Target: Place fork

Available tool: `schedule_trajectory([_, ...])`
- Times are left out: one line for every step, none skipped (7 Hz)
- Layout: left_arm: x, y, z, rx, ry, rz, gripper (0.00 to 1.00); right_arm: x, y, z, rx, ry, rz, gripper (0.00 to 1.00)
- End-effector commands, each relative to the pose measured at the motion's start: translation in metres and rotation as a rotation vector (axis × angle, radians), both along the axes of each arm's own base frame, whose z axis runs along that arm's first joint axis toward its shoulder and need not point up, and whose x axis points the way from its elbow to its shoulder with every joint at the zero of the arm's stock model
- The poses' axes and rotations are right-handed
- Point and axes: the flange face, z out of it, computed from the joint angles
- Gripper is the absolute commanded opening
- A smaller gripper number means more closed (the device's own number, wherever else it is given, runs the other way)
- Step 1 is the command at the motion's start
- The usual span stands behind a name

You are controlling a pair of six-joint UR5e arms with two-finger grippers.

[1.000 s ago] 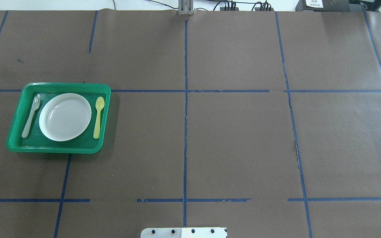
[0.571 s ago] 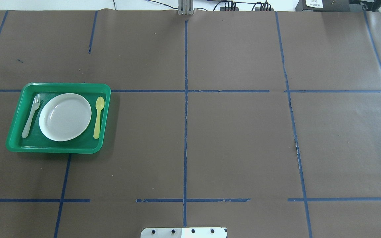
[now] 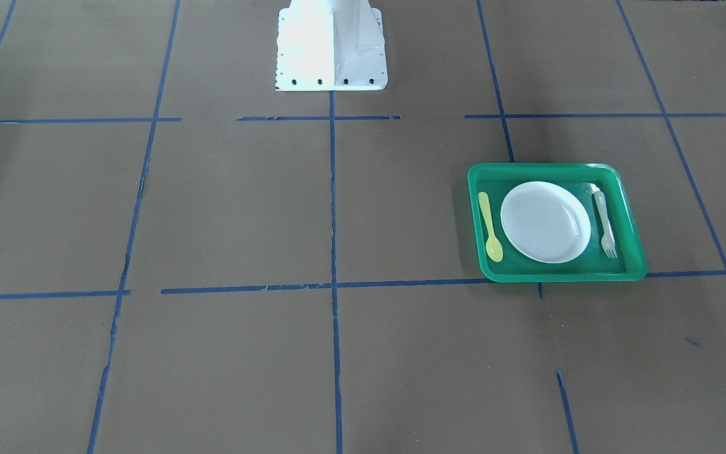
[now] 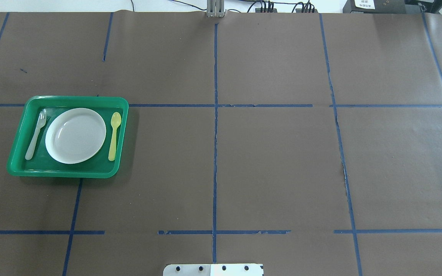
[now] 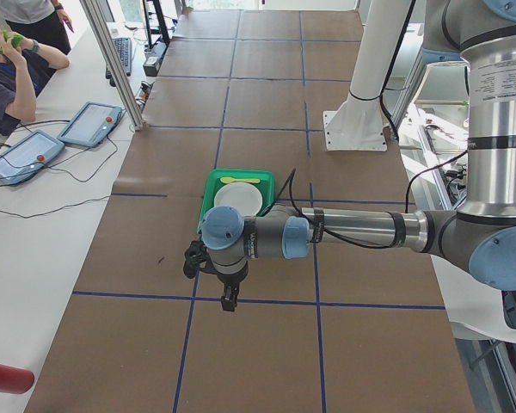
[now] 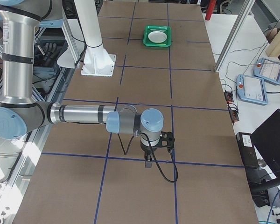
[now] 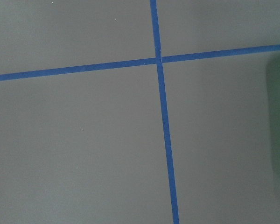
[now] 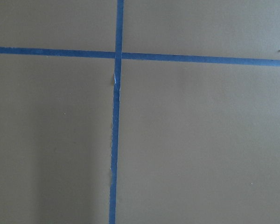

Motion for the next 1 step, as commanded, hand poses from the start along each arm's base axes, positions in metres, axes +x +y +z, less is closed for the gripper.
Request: schedule_trajectory([-0.001, 0.0001, -0.0003, 0.006, 0.0, 0.003, 1.0, 0.0, 0.0, 0.0, -0.001, 0.0, 0.001, 1.0])
